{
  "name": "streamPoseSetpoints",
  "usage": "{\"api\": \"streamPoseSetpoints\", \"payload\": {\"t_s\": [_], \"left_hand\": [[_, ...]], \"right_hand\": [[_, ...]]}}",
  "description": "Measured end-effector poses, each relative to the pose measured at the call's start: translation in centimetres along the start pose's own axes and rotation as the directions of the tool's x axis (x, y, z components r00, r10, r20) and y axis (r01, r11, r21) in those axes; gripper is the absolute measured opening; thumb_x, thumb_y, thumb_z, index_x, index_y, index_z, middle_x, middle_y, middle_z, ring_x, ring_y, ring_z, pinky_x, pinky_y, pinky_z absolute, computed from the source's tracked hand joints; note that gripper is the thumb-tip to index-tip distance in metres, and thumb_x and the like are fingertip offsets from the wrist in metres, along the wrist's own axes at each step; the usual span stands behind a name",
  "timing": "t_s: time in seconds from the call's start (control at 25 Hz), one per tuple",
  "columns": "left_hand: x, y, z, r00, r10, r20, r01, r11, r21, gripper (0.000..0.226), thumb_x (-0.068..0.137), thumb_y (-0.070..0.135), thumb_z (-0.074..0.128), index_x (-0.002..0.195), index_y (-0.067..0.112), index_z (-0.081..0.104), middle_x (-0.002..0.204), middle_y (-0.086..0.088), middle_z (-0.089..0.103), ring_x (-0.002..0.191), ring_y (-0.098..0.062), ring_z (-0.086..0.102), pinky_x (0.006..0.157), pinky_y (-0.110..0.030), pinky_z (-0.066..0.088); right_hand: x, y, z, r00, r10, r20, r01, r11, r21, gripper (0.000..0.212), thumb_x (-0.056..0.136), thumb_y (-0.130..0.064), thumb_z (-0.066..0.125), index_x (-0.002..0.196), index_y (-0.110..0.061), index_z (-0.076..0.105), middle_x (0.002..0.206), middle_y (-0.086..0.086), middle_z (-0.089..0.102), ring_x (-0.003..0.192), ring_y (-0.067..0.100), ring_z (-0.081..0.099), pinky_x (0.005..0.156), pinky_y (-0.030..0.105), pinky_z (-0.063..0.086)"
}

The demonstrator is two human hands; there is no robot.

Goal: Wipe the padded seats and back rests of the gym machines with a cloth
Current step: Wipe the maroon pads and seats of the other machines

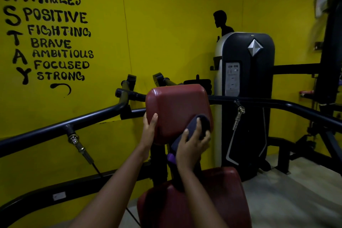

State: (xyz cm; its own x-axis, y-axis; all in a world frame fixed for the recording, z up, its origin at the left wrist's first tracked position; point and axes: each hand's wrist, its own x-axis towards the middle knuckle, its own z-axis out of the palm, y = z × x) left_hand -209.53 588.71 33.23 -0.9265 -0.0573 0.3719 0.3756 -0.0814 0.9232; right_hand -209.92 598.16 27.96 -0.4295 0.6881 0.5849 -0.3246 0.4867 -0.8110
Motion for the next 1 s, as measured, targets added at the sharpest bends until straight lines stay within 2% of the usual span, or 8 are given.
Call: {"api": "streamPoseSetpoints", "payload": {"t_s": [0.2, 0.28, 0.36, 0.48, 0.64, 0.72, 0.88, 1.0], "left_hand": [[1.0, -1.5, -0.5, 0.992, -0.013, -0.125, 0.018, 0.999, 0.035, 0.093, 0.070, 0.081, 0.040, 0.143, 0.023, 0.036, 0.145, -0.006, 0.042, 0.131, -0.021, 0.044, 0.110, -0.044, 0.036], [0.4, -0.3, -0.6, 0.985, -0.021, -0.169, 0.013, 0.998, -0.054, 0.067, 0.090, 0.061, 0.037, 0.139, 0.015, 0.042, 0.137, -0.006, 0.050, 0.123, -0.020, 0.051, 0.100, -0.033, 0.047], [0.7, 0.1, -0.9, 0.981, -0.046, -0.190, 0.020, 0.991, -0.133, 0.051, 0.099, 0.043, 0.031, 0.135, 0.011, 0.045, 0.124, -0.003, 0.056, 0.106, -0.016, 0.057, 0.070, -0.014, 0.053], [1.5, 0.0, -1.3, 0.967, -0.067, -0.245, 0.024, 0.984, -0.174, 0.055, 0.098, 0.048, 0.030, 0.137, 0.013, 0.045, 0.132, -0.002, 0.052, 0.110, -0.015, 0.052, 0.066, -0.016, 0.045], [1.7, 0.0, -2.0, 0.950, -0.082, -0.300, 0.017, 0.977, -0.214, 0.050, 0.097, 0.051, 0.029, 0.119, 0.016, 0.057, 0.127, -0.005, 0.058, 0.102, -0.013, 0.058, 0.081, -0.026, 0.045], [1.4, 0.1, -2.6, 0.944, -0.084, -0.319, 0.016, 0.977, -0.211, 0.050, 0.097, 0.051, 0.029, 0.120, 0.016, 0.056, 0.117, -0.006, 0.061, 0.095, -0.012, 0.060, 0.080, -0.027, 0.048], [1.2, 0.2, -3.3, 0.938, -0.099, -0.333, 0.048, 0.986, -0.157, 0.056, 0.096, 0.054, 0.028, 0.126, 0.015, 0.054, 0.118, -0.004, 0.058, 0.114, -0.022, 0.055, 0.098, -0.041, 0.044], [1.4, 0.7, -2.4, 0.960, -0.065, -0.272, 0.029, 0.991, -0.134, 0.051, 0.096, 0.053, 0.025, 0.117, 0.020, 0.058, 0.110, -0.001, 0.062, 0.102, -0.016, 0.058, 0.087, -0.034, 0.046]], "right_hand": [[-3.1, 0.1, -0.8, 0.860, -0.467, 0.207, 0.496, 0.860, -0.122, 0.053, 0.082, -0.031, 0.050, 0.134, -0.031, 0.041, 0.127, 0.015, 0.043, 0.110, 0.027, 0.038, 0.082, 0.041, 0.051], [-0.2, -0.6, -1.1, 0.733, -0.629, 0.261, 0.676, 0.717, -0.171, 0.052, 0.079, -0.035, 0.043, 0.131, -0.032, 0.043, 0.122, 0.013, 0.051, 0.107, 0.025, 0.040, 0.078, 0.041, 0.052], [2.8, -3.7, -0.3, 0.654, -0.687, 0.318, 0.755, 0.624, -0.204, 0.053, 0.080, -0.038, 0.042, 0.132, -0.032, 0.045, 0.121, 0.013, 0.056, 0.108, 0.028, 0.048, 0.079, 0.041, 0.050], [5.5, -7.9, 2.2, 0.579, -0.711, 0.399, 0.814, 0.524, -0.249, 0.052, 0.078, -0.039, 0.061, 0.128, -0.030, 0.053, 0.126, 0.012, 0.056, 0.108, 0.032, 0.054, 0.079, 0.041, 0.045], [3.9, -6.0, 3.0, 0.215, -0.860, 0.463, 0.968, 0.127, -0.214, 0.037, 0.071, -0.034, 0.059, 0.107, -0.028, 0.063, 0.117, 0.007, 0.061, 0.107, 0.028, 0.044, 0.082, 0.041, 0.034], [2.5, -3.7, 2.2, 0.110, -0.890, 0.442, 0.990, 0.060, -0.124, 0.032, 0.068, -0.030, 0.057, 0.099, -0.027, 0.065, 0.113, 0.006, 0.064, 0.106, 0.027, 0.043, 0.084, 0.041, 0.032], [2.1, -0.2, 0.2, 0.033, -0.941, 0.336, 0.999, 0.020, -0.043, 0.029, 0.071, -0.027, 0.067, 0.099, -0.031, 0.064, 0.109, 0.004, 0.067, 0.104, 0.025, 0.049, 0.082, 0.041, 0.036], [4.3, -2.4, 0.3, 0.245, -0.935, 0.255, 0.969, 0.227, -0.101, 0.024, 0.084, -0.033, 0.054, 0.106, -0.034, 0.063, 0.113, 0.004, 0.065, 0.103, 0.024, 0.050, 0.078, 0.039, 0.039]]}}
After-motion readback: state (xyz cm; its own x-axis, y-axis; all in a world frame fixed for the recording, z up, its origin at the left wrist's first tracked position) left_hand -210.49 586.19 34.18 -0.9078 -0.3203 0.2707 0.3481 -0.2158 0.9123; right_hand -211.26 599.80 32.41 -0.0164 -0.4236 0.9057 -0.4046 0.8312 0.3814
